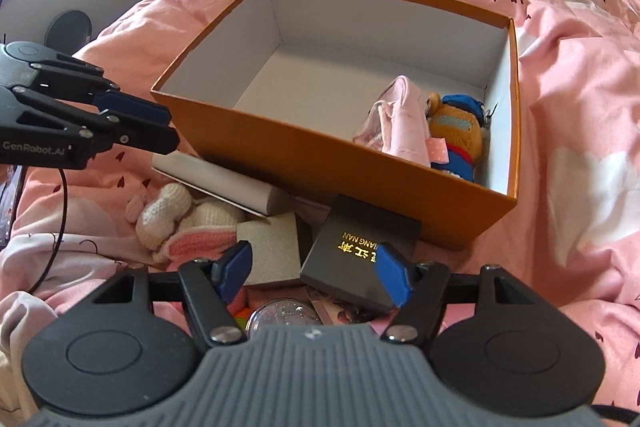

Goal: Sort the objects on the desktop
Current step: 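Grasp crocheted bunny with left tool while right tool grasps pink pompom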

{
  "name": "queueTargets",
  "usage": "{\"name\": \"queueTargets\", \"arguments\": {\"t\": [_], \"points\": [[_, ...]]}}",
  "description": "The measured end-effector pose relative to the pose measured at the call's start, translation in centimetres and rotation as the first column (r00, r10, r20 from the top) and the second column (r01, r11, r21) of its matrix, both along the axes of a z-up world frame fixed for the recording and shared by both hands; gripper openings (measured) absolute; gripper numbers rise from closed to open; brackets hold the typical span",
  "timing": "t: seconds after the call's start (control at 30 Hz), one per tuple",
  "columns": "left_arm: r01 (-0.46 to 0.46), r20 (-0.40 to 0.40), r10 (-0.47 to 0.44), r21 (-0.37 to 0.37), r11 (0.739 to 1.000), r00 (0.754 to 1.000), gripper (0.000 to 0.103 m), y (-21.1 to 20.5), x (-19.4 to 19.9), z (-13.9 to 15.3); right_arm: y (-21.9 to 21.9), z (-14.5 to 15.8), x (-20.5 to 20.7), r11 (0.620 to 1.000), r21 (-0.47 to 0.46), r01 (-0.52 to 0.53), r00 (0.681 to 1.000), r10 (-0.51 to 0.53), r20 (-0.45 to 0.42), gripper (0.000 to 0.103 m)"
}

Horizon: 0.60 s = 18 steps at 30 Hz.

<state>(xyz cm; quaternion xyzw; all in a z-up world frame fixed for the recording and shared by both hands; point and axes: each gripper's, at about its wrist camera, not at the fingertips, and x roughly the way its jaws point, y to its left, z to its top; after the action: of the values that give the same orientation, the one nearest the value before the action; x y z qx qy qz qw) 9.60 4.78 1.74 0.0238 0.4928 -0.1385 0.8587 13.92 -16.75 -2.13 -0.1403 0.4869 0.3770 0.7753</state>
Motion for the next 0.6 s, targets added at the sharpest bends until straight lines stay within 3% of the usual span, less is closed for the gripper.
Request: {"name": "queueTargets", "arguments": {"t": [0.23,0.33,0.4,0.5,0.57,0.6], "points": [[-0.004,-0.036,0.003,-0.034,0.999,0.999,0.026,2.6,-2.8,-0.3,-1.8,-0.7,0.7,0.994,-0.013,0.109,0.993,-0.110,-0.048,0.070],[-0.032,-0.059,0.029,-0.055,0.998,0.998,0.026,3.8,-3.6,-0.8,-2.8,-1.1,-0.2,0.994,0.003,0.105,0.991,-0.104,-0.079,0.067],[-0.047,-0.082,0.043,-0.054,0.997,0.996,0.029,4.3,-4.0,-1.5,-3.0,-1.5,-1.1,0.996,0.019,0.087,0.991,-0.085,-0.103,0.060],[-0.045,-0.112,0.040,-0.043,0.998,0.993,0.039,4.4,-4.5,-2.7,-2.6,-2.6,-1.9,0.994,0.058,0.088,0.985,-0.078,-0.154,0.052],[-0.030,-0.116,0.027,-0.025,0.999,0.993,0.053,4.1,-4.9,-3.3,-2.0,-3.5,-2.4,0.993,0.083,0.087,0.980,-0.071,-0.186,0.051],[-0.020,-0.110,0.018,-0.012,1.000,0.994,0.053,3.8,-5.1,-3.4,-1.6,-3.8,-2.7,0.993,0.090,0.081,0.979,-0.063,-0.191,0.051]]}}
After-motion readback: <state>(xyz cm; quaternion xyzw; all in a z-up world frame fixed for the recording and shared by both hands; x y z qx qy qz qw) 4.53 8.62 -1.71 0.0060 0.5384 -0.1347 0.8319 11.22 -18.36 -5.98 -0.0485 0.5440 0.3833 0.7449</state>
